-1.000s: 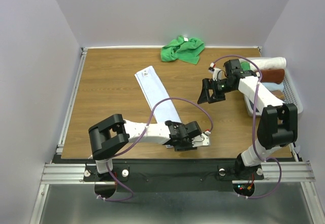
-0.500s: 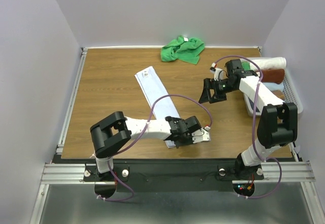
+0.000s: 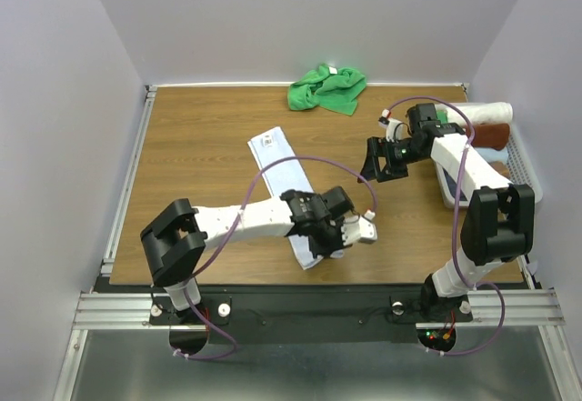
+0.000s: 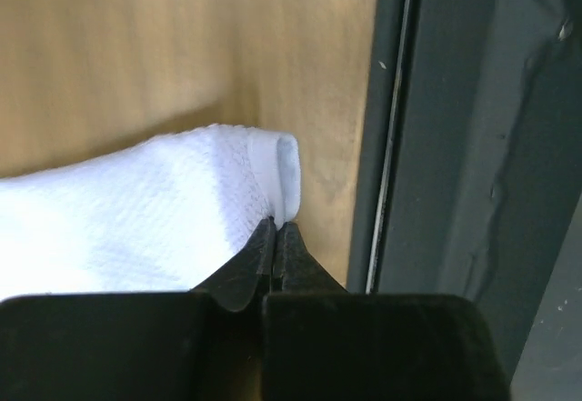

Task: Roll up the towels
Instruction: Fold the towel

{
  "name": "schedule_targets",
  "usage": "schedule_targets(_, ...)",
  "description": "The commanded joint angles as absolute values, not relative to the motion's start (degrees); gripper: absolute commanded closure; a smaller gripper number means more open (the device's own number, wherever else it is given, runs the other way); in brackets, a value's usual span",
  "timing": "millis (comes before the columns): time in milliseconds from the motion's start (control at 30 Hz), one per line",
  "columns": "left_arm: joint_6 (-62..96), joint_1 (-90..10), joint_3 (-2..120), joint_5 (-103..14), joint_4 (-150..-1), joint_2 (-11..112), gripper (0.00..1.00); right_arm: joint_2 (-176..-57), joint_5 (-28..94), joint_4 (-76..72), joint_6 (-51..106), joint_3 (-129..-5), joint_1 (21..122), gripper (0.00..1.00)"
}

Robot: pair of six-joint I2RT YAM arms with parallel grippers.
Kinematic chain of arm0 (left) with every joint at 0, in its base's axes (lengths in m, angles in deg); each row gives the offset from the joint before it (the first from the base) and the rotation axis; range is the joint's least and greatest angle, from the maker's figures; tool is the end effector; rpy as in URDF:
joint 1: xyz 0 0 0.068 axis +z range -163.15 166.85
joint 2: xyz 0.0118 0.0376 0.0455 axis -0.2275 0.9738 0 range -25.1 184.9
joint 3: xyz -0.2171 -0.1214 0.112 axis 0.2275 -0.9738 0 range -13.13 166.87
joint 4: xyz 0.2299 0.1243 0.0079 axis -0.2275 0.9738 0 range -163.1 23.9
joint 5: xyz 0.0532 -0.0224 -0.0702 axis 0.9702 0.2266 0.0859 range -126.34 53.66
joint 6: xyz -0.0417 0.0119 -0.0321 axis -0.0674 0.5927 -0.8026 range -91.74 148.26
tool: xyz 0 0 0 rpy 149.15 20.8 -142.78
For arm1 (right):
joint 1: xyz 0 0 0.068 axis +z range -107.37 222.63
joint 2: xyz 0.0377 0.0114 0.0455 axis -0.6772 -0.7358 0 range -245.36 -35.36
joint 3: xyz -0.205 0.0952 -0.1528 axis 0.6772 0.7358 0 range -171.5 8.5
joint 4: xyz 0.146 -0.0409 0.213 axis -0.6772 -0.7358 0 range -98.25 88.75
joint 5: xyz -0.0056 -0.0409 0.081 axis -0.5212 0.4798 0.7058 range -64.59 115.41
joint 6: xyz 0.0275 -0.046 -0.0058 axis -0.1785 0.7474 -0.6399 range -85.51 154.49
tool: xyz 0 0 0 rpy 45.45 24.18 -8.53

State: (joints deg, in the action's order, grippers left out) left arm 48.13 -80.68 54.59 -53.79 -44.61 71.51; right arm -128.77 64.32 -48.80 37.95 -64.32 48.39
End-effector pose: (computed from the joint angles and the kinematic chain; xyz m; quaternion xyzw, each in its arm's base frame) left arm 0.1246 -0.3295 0.2190 0.6863 0.6563 -0.2453 0.1951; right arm 0.3201 0.0548 0.2526 -0.1374 0.9177 0.3306 0.1722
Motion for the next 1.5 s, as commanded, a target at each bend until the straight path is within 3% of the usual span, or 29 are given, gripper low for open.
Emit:
schedule_targets(0, 52.3, -74.4, 60.7, -55.9, -40.1, 68.8, 1.0, -129.2, 66.0, -49.2, 38.9, -67.0, 47.6, 0.08)
schedule_targets(600, 68.9, -55.4, 72.4, -52.8, -40.6, 78.8, 1.0, -129.4, 66.4, -49.8, 39.1, -66.6, 47.5, 0.08)
schedule_targets(1467, 71.0, -48.4, 75.3, -51.2, -43.7, 85.5, 1.0, -130.9, 67.5, -50.1, 40.0, -66.0, 47.5, 0.07)
